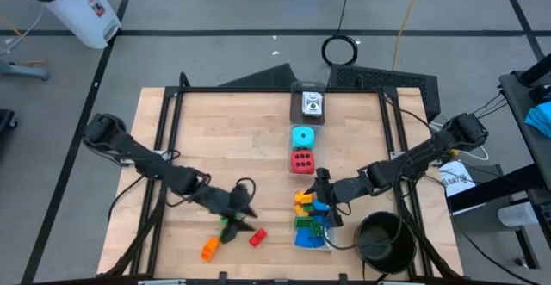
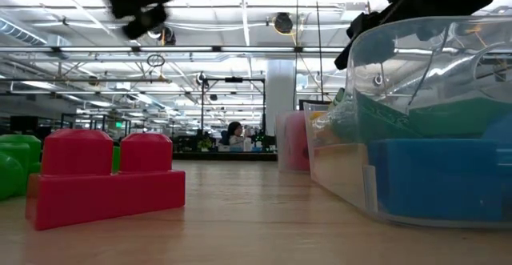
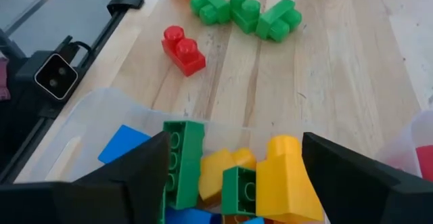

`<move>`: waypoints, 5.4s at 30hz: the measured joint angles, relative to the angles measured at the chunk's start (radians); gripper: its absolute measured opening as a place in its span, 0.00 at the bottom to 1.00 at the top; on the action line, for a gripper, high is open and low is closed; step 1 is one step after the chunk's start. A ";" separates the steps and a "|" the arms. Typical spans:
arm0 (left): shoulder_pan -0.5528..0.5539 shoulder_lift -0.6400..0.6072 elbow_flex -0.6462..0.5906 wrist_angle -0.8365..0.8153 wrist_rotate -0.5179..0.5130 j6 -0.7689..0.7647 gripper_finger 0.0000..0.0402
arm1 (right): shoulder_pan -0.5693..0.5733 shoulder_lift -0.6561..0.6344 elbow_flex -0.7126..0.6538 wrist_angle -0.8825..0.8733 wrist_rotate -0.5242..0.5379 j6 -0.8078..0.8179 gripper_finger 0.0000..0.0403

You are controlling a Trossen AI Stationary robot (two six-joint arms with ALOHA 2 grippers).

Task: Pick & Place Toys
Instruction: Put the orange 2 stud game piece into the bottom transparent bin, then put the green 2 stud game piece into the bottom transparent bin

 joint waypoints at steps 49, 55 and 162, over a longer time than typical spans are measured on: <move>-0.519 0.335 0.005 -0.449 -0.359 -1.157 0.54 | -0.002 0.000 0.000 0.121 0.000 -0.222 0.70; -0.512 0.347 0.002 -0.472 -0.486 -1.120 0.50 | -0.002 0.000 -0.001 0.122 0.000 -0.222 0.70; 0.160 -0.036 -0.123 -0.736 -0.057 -0.799 0.42 | -0.003 0.000 -0.001 0.203 0.000 -0.221 0.70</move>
